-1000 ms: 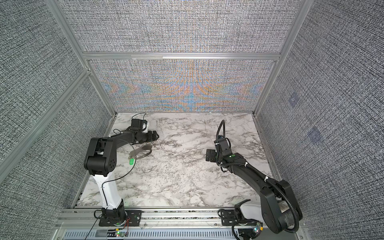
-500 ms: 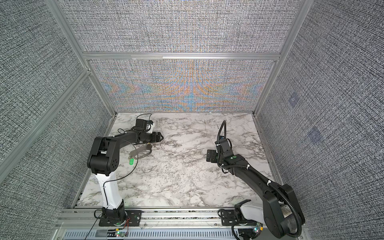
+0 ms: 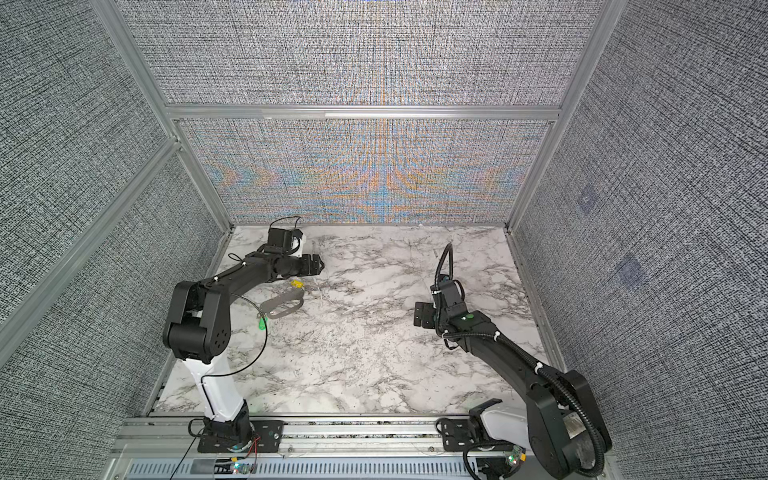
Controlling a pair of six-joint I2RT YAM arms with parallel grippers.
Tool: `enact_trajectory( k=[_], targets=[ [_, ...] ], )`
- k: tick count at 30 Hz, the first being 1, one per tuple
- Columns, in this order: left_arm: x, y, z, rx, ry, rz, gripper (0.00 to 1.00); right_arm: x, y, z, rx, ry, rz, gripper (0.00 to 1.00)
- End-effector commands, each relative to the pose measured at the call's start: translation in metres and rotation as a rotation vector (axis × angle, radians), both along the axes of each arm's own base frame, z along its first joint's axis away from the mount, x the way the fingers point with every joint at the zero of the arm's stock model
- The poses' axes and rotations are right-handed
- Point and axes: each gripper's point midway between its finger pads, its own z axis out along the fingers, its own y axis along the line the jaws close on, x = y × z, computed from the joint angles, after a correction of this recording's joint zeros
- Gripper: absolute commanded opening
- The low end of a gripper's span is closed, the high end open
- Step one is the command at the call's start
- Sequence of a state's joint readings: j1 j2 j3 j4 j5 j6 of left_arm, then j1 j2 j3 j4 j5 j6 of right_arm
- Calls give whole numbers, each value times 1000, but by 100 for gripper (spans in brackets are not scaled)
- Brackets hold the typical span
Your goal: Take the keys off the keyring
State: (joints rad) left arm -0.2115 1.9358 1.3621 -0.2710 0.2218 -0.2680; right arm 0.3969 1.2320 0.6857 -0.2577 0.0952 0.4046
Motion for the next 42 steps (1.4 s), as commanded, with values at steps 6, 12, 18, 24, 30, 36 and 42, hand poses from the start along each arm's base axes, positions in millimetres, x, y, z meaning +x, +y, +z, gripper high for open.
enact_trajectory(
  k=[6,12,18,24,30,36,42],
  targets=[
    [-6,23,-24,15,114,110,92,-3,0,-6,2,19,-3,94],
    [-12,30,-35,37,150,140,93,-5,0,-9,4,27,-1,95],
    [-15,35,-40,49,163,168,95,-5,1,-10,6,31,0,95],
    [-20,37,-58,66,206,171,96,-6,0,-12,4,36,0,95],
    [-24,38,-65,74,222,172,96,-7,-1,-11,2,37,-1,95],
    [-27,26,-70,25,227,119,96,-7,-1,-11,2,37,-3,95],
    [-30,3,-67,-47,212,11,96,-6,-1,-9,1,34,-4,95]
  ],
)
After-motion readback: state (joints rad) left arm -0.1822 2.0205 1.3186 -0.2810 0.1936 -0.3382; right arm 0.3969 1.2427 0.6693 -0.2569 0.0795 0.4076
